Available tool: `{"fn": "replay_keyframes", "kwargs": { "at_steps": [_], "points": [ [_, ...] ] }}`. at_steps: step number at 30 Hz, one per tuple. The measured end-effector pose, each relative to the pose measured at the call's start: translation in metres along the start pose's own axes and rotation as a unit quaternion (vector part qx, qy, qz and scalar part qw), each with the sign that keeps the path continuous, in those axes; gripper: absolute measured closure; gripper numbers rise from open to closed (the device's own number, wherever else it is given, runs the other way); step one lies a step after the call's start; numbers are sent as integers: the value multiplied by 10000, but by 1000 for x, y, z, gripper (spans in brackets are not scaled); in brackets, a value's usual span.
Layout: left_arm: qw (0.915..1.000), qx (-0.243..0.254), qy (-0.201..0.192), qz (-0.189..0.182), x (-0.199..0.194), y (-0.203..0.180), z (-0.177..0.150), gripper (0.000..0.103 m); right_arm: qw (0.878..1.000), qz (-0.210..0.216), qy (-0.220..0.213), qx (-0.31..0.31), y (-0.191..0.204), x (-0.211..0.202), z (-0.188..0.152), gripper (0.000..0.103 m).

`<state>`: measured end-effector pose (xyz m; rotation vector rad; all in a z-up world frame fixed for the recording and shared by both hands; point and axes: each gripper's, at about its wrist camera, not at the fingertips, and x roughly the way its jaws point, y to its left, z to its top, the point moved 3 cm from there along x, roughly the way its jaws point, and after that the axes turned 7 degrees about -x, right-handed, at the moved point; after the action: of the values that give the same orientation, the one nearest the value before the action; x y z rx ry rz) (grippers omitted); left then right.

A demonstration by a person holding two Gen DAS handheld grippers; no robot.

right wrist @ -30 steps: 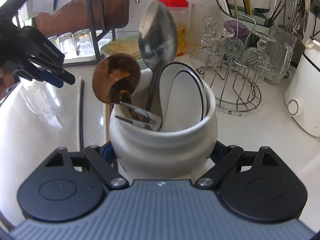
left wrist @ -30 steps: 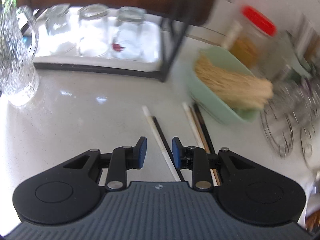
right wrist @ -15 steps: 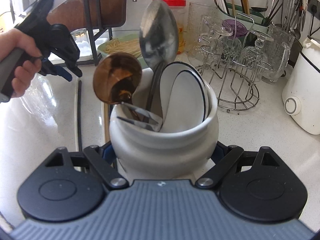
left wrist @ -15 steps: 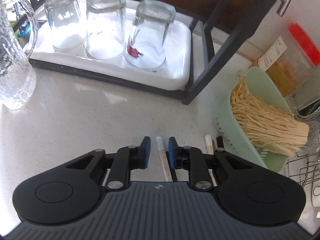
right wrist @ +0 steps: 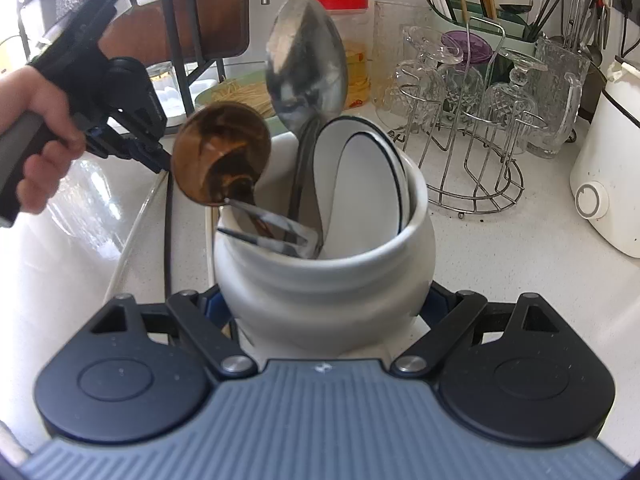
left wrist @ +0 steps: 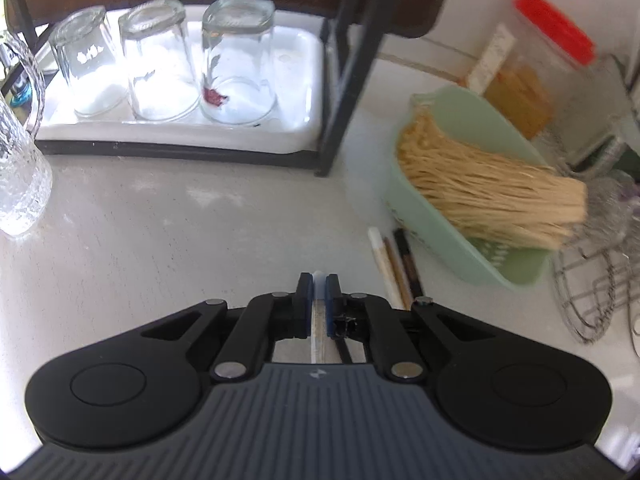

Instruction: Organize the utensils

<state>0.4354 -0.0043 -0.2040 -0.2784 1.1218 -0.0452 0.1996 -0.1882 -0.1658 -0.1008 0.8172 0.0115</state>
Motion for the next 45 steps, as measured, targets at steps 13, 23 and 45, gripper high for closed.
{"fn": "replay_keyframes", "kwargs": {
  "at_steps": [13, 23, 45],
  "points": [
    [9883, 641, -338, -1345, -117, -42, -42, 96, 9999, 13, -95, -96, 0, -2, -4, 12],
    [9742, 967, -368, -2004, -169, -63, -80, 97, 9995, 128, -192, -224, -1, -3, -6, 12],
    [9673, 745, 257, -2412, -124, -61, -100, 103, 9974, 411, -412, -421, -5, -6, -12, 12]
  ]
}}
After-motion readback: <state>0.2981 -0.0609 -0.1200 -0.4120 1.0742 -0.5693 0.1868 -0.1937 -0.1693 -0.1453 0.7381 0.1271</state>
